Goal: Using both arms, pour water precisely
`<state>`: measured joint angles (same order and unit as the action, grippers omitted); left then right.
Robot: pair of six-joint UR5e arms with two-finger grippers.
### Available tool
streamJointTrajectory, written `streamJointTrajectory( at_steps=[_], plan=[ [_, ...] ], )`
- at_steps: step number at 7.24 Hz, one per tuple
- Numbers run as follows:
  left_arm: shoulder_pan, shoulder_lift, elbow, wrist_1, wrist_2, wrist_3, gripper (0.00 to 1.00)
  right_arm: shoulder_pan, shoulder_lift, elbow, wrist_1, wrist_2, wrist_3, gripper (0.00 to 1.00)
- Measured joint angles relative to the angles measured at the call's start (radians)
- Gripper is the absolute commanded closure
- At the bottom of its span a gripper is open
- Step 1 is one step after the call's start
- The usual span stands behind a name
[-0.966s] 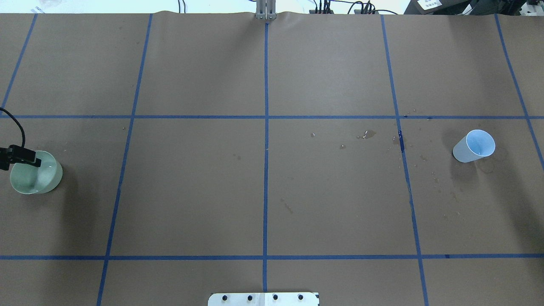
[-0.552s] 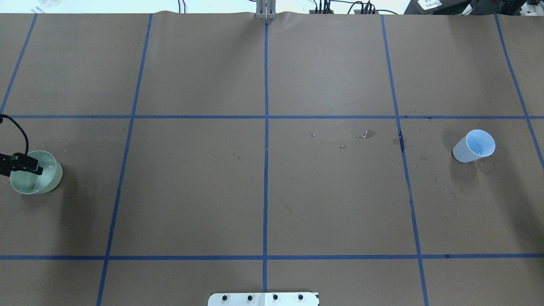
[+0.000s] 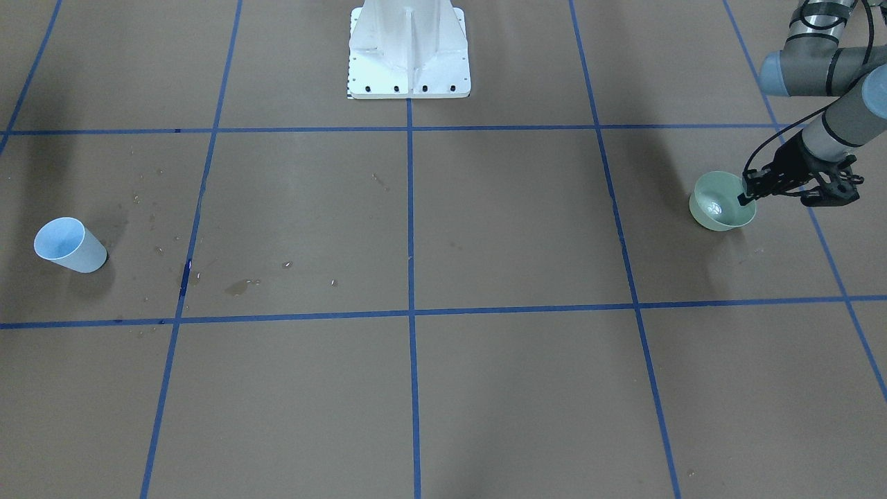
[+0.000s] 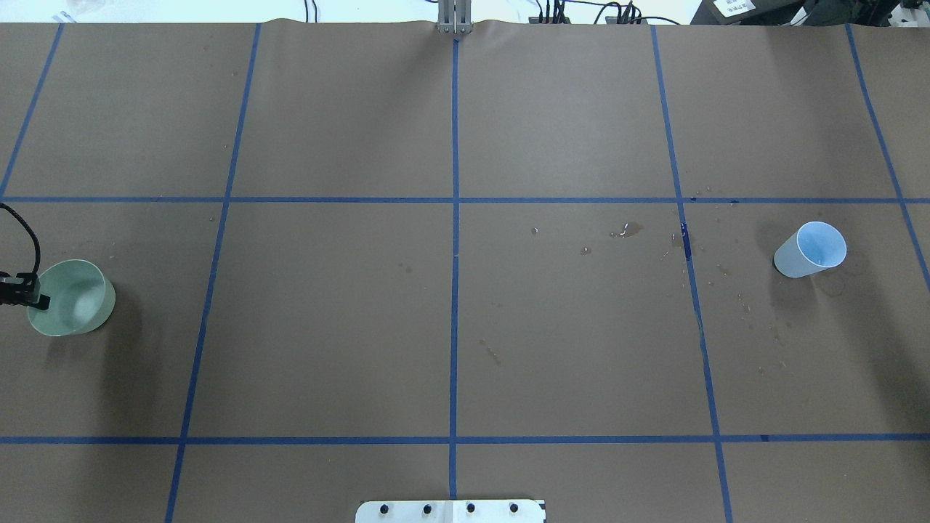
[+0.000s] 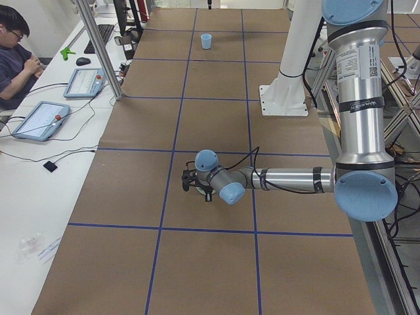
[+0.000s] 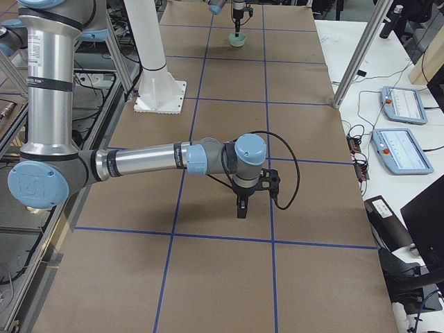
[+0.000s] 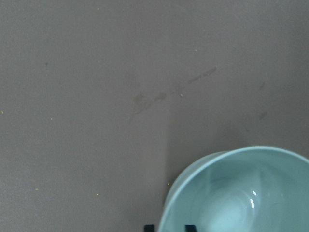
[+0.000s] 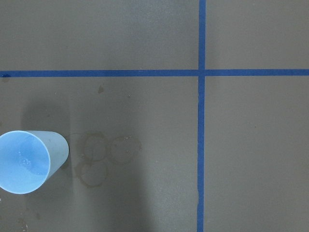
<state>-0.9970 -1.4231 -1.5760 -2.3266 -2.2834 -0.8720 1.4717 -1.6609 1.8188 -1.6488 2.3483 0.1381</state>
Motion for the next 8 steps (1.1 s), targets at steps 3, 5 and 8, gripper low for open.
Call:
streamJointTrajectory(
  at_steps=[3,5,8],
  plan=[
    [-0.003,-0.015,-0.049,0.041,-0.083,-0.012,1.00,-0.001,0.005,-0.001,-0.001,0.001,0.000,0.01],
    [-0.014,-0.092,-0.097,0.135,-0.116,-0.039,1.00,0.000,0.006,-0.002,-0.005,0.001,0.000,0.01],
    [-0.009,-0.377,-0.106,0.351,-0.109,-0.248,1.00,-0.001,0.052,0.003,-0.081,0.000,0.001,0.01]
  ],
)
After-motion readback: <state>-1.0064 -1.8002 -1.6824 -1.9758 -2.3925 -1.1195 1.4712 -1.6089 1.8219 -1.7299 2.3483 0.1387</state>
